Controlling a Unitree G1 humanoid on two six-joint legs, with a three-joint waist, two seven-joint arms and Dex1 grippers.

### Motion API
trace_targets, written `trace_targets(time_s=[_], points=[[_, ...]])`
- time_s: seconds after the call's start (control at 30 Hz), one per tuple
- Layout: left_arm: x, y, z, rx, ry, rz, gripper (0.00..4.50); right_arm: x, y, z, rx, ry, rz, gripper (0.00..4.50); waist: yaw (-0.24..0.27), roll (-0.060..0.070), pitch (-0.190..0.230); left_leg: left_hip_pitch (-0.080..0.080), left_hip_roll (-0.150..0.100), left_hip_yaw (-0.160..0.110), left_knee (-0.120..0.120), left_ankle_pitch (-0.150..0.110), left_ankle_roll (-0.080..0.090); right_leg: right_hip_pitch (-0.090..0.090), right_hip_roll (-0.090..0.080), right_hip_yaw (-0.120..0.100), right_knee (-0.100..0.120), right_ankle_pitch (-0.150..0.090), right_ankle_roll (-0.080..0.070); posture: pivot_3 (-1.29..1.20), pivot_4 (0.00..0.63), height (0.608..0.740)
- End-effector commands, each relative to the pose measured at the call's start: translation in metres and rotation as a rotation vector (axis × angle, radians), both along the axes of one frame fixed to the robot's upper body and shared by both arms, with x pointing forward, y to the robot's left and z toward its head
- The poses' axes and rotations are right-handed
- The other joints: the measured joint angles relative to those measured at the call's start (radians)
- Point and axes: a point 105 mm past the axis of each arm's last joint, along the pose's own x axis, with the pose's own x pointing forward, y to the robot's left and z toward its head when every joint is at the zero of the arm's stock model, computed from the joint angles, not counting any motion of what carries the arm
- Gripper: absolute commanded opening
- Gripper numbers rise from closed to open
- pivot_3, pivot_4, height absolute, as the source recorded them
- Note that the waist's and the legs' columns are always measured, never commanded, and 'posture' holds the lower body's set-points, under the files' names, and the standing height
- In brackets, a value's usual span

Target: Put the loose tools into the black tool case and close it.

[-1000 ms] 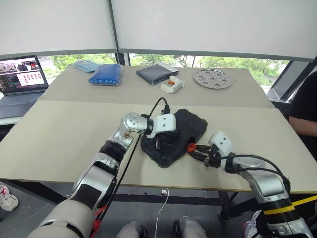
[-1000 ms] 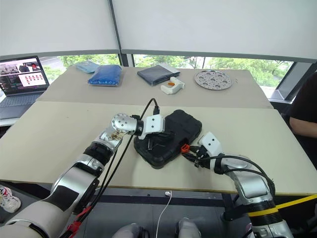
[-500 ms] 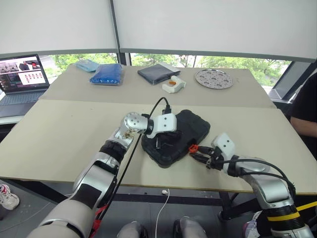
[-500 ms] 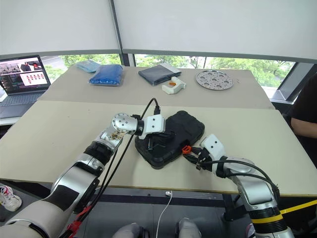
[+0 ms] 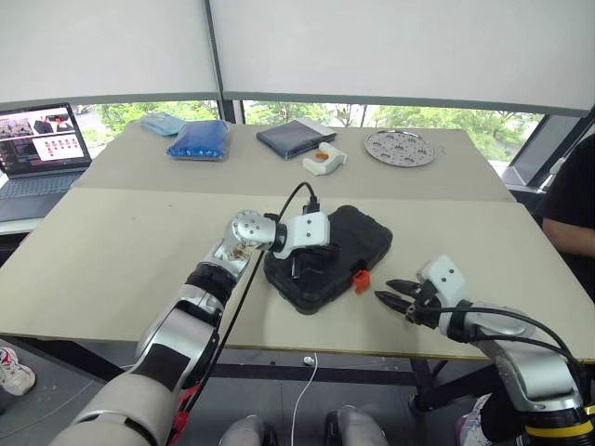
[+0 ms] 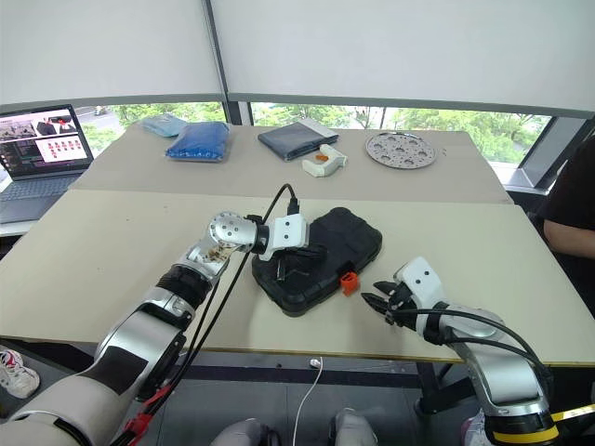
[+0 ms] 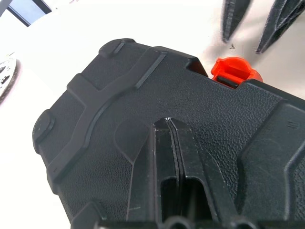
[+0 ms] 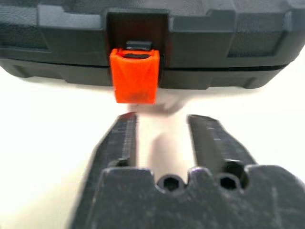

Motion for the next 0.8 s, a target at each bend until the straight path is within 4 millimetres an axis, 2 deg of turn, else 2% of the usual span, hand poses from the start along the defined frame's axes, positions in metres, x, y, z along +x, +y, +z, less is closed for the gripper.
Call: trace_targets(time_s=[0.03, 0.07, 0.33, 0.6, 0.7, 0.8], points=[[0.000, 0.022, -0.043, 0.111, 0.101, 0.076, 0.00, 0.006, 0.009, 0.009, 0.006, -0.045, -0.007, 0.29, 0.000, 0.000, 0.000, 0.000, 0.000, 0.000, 0.000, 0.000, 0.000, 0.000, 0.000, 0.000, 0.000, 0.000, 0.000, 0.00, 0.150, 0.718], [0.000, 0.022, -0.043, 0.111, 0.100, 0.076, 0.00, 0.008, 0.012, 0.009, 0.009, -0.048, -0.007, 0.01, 0.000, 0.000, 0.000, 0.000, 0.000, 0.000, 0.000, 0.000, 0.000, 0.000, 0.000, 0.000, 0.000, 0.000, 0.000, 0.00, 0.150, 0.718], [0.000, 0.017, -0.041, 0.104, 0.096, 0.066, 0.00, 0.015, 0.033, -0.001, -0.017, -0.022, 0.008, 0.01, 0.000, 0.000, 0.000, 0.000, 0.000, -0.002, -0.001, 0.000, 0.000, 0.001, 0.000, 0.000, -0.004, 0.000, 0.000, 0.00, 0.150, 0.718], [-0.009, 0.008, -0.045, 0.111, 0.088, 0.009, 0.00, 0.025, 0.041, 0.003, -0.017, -0.054, -0.002, 0.01, 0.001, 0.000, 0.000, -0.002, 0.000, -0.002, -0.001, 0.000, 0.000, 0.001, 0.000, -0.001, -0.006, 0.001, 0.001, 0.00, 0.150, 0.718], [-0.016, 0.008, -0.052, 0.149, 0.070, -0.032, 0.00, 0.027, 0.040, 0.011, -0.016, -0.083, -0.004, 0.01, 0.001, 0.000, 0.000, -0.002, 0.000, -0.002, -0.001, 0.000, 0.001, 0.000, 0.000, -0.001, -0.006, 0.001, 0.001, 0.00, 0.150, 0.718], [-0.021, 0.017, -0.067, 0.259, 0.019, -0.080, 0.00, 0.027, 0.036, 0.037, 0.004, -0.150, -0.006, 0.01, 0.000, 0.001, 0.000, -0.002, 0.000, -0.002, -0.001, 0.000, 0.001, 0.000, 0.000, -0.001, -0.006, 0.001, 0.001, 0.00, 0.150, 0.718]])
